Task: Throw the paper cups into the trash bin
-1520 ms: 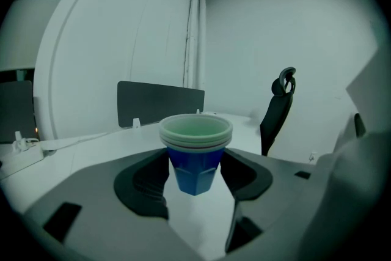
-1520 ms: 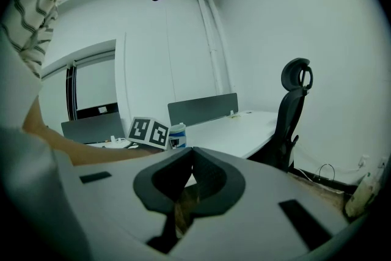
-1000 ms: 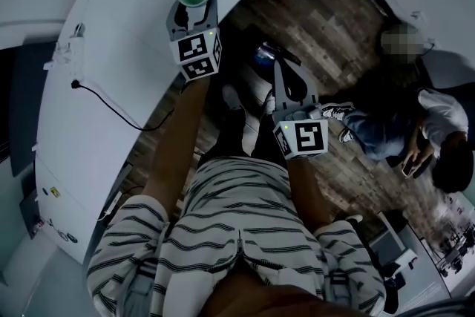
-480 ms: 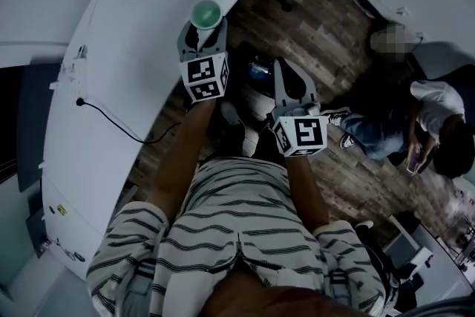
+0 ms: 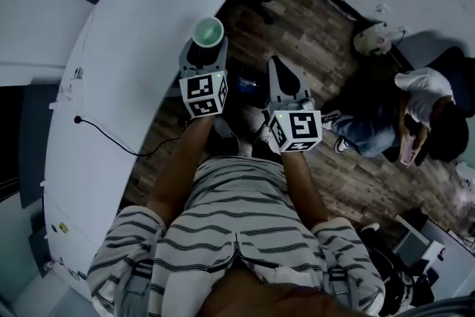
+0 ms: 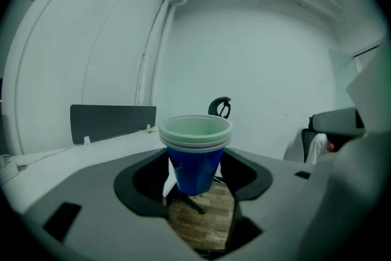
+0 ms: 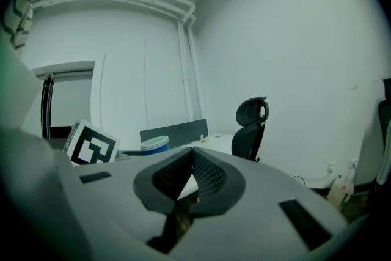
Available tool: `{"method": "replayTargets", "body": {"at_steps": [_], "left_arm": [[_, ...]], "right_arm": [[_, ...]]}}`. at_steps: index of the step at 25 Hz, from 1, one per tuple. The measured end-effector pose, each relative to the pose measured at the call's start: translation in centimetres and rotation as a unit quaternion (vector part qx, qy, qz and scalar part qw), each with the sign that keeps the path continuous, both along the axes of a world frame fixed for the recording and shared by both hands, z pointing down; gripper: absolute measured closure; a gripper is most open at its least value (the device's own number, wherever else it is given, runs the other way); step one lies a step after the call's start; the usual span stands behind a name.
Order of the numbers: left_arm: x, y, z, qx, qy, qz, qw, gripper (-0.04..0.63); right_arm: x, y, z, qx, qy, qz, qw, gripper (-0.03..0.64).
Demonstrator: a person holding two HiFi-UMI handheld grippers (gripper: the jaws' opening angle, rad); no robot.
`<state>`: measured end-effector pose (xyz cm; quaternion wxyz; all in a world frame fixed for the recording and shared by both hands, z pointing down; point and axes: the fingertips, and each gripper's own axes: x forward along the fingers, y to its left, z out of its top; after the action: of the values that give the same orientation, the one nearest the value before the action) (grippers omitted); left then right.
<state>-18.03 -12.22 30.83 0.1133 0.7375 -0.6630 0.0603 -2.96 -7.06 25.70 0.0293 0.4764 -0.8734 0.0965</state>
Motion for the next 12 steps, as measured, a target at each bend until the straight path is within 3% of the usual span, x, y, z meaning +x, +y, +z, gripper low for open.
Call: {"method": "replayTargets", "body": {"at_steps": [12], "left_arm": [[7.6,1.3,-3.3,0.025,-0.005,0.049,0.9985,0.313]], "right_arm": [[5.0,-0.1,-1.8,0.015,-0.004,0.023,1.0,0.6]]}}
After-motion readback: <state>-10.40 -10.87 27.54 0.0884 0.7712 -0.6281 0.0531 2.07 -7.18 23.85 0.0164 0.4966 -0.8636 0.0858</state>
